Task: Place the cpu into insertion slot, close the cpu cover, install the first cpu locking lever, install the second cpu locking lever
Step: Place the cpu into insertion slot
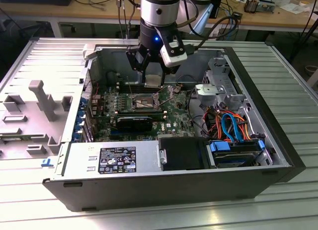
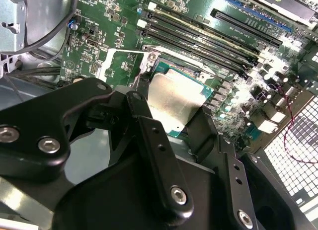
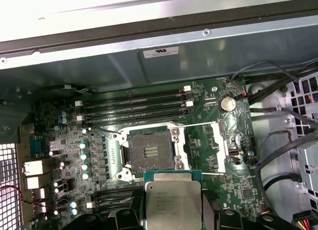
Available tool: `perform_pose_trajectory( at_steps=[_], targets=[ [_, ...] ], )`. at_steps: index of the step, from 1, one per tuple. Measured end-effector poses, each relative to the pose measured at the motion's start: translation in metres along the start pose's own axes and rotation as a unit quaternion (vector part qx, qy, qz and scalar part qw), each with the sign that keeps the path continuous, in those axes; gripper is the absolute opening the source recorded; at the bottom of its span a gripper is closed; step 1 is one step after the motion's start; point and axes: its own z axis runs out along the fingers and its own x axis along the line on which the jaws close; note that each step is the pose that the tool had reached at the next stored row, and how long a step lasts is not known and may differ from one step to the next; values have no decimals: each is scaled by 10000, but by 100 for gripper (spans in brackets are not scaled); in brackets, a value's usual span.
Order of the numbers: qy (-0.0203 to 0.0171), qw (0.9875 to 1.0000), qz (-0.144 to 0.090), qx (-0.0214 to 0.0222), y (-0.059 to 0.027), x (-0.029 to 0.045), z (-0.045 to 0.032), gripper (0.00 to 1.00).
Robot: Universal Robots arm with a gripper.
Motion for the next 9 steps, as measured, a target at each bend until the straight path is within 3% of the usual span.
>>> perform_pose_trajectory(
  at_steps=[9],
  targets=[
    [-9,9998,190,-2,0,0,0,55]
  ],
)
